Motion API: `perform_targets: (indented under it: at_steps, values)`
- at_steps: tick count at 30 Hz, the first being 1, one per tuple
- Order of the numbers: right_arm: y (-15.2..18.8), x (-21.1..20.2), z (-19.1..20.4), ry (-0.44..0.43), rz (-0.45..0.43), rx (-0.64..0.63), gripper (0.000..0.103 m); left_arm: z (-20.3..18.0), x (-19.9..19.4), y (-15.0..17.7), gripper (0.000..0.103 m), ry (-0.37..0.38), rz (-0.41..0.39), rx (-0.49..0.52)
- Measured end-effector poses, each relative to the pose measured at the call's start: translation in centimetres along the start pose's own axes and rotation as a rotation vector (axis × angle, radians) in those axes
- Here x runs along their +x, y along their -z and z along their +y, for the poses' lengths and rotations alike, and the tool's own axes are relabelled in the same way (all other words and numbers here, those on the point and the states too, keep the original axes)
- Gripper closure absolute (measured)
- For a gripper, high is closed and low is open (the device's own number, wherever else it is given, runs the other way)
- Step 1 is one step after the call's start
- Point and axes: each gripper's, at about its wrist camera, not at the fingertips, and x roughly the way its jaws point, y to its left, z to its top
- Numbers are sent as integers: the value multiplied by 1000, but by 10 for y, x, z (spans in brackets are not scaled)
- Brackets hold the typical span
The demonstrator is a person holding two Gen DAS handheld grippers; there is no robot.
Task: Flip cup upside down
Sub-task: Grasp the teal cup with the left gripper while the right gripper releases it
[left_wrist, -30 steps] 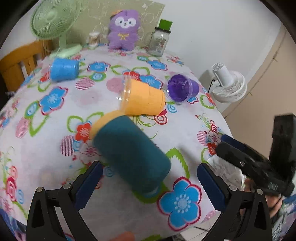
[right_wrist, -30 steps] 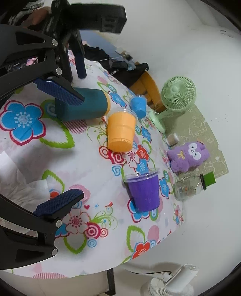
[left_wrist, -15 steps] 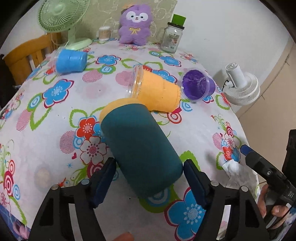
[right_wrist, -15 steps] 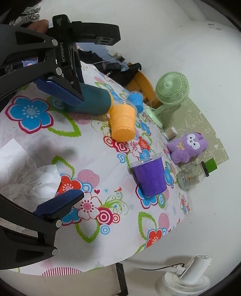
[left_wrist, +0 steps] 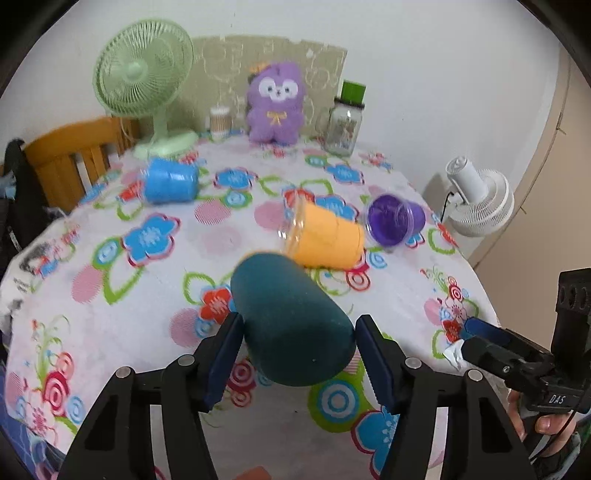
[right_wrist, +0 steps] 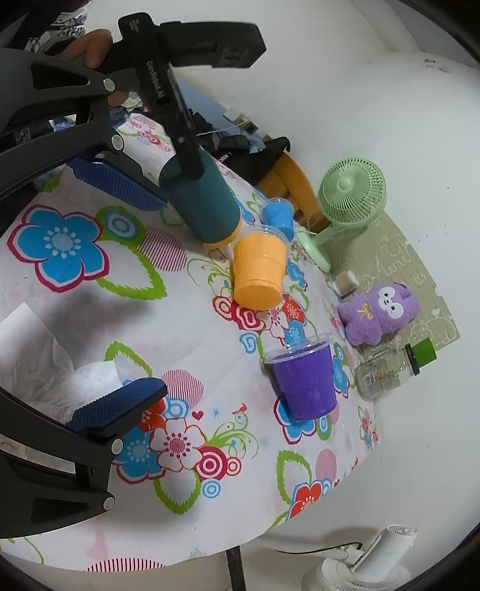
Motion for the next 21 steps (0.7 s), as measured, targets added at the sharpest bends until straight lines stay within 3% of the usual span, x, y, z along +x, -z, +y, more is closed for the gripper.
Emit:
perform_targets:
  at_steps: [3,5,6,7,18,20,21]
  values:
    - [-1,3,1,-6,4,-2,10,2,-11,-4,42,-5,-35,3]
    - [-1,6,2,-9,8,-6,10,4,-20,-7,53,-2,-60,5]
    - [-2,7,3,-10,10,-8,10,4,-24,-9,64,4,-72,7]
    - [-2,8,4,-12,12,-10,10,4,-27,-11,66,3,-80,12]
    - [0,13,3,-13,15,3,10,15,-14,-7,64,-4,-32,-14]
    - [1,11,1,-14,14,7,10,12,-14,-4,56,-16,-24,8]
    - [1,11,0,-13,14,8,10,11,-14,-2,40,-16,-12,21]
